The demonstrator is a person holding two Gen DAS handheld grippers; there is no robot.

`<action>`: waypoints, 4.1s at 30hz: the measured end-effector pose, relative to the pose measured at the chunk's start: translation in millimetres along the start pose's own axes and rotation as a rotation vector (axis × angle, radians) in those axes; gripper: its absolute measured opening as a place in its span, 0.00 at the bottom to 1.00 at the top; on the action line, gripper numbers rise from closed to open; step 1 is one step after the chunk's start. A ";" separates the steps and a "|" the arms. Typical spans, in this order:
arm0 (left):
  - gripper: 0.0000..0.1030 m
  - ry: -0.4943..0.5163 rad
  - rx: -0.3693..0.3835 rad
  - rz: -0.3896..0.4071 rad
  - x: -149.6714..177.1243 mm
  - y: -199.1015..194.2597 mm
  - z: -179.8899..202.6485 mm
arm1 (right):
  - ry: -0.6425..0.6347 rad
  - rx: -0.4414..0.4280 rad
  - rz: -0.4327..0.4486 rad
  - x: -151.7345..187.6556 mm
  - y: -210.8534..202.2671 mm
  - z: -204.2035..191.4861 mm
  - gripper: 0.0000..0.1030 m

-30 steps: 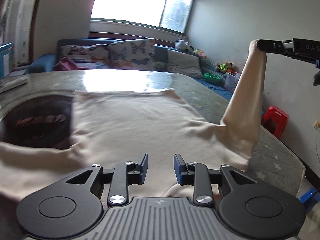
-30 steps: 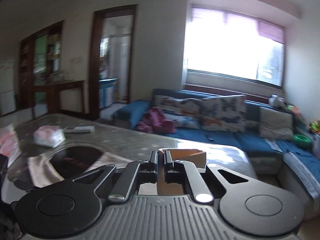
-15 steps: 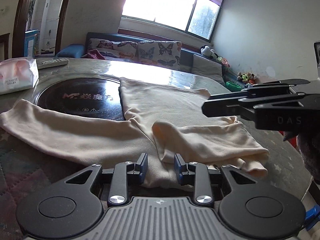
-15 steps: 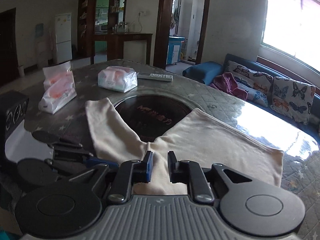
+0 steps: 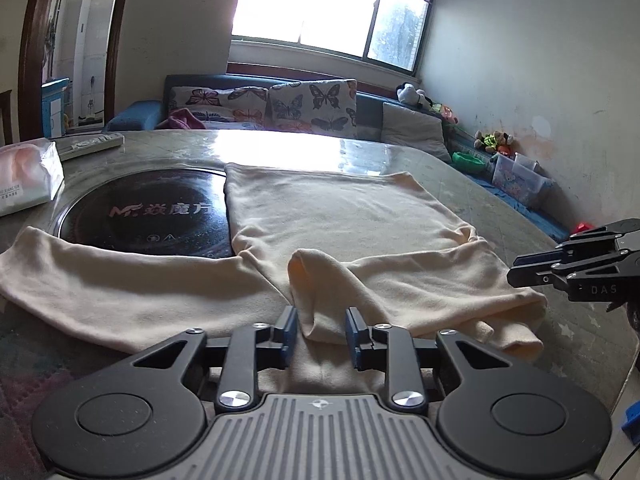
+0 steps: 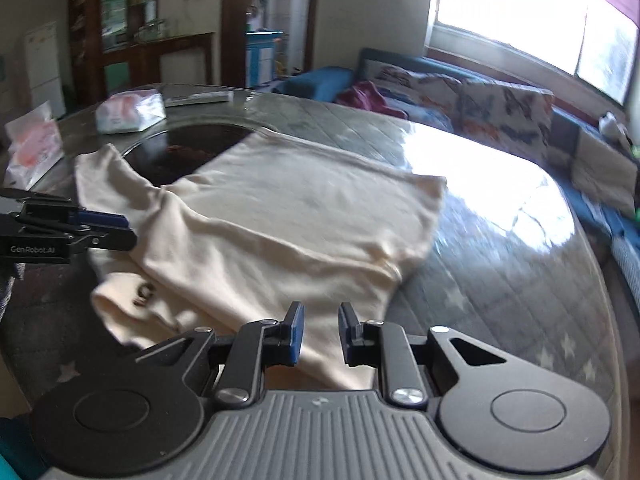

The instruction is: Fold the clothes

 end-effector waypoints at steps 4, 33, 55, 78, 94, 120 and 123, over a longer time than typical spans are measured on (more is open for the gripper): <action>0.05 0.018 -0.022 0.012 -3.7 -3.1 5.4 | 0.022 0.005 -0.021 11.2 8.9 8.3 0.18; 0.07 -0.026 -0.034 0.018 -13.6 -5.2 -3.9 | -0.013 0.128 0.024 -25.7 61.3 27.5 0.18; 0.04 -0.023 -0.066 -0.014 -7.0 -3.0 -0.9 | -0.026 0.068 0.048 -24.5 53.9 16.9 0.23; 0.07 -0.015 -0.037 -0.019 -18.3 27.4 -1.2 | -0.147 -0.161 0.105 -20.5 8.9 -67.0 0.26; 0.26 -0.253 -0.386 0.148 -9.6 -69.2 -100.9 | -0.258 -0.279 0.115 -48.0 17.7 -129.0 0.26; 0.05 -0.501 -0.566 0.271 -20.5 -80.6 -179.9 | -0.177 -0.207 0.172 -49.8 -13.1 -86.0 0.26; 0.05 -0.456 -0.489 0.313 -37.4 -83.9 -153.0 | -0.134 -0.179 0.175 -46.2 -16.0 -69.0 0.26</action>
Point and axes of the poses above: each gripper's, at about its wrist camera, not at the fingertips, and y roughly the way its jaws point, z to its right, x to its underside, the point moved 4 cm from there along y, roughly the way its jaws point, and after that the axes turned 14 degrees about x, right-handed, at the moved point
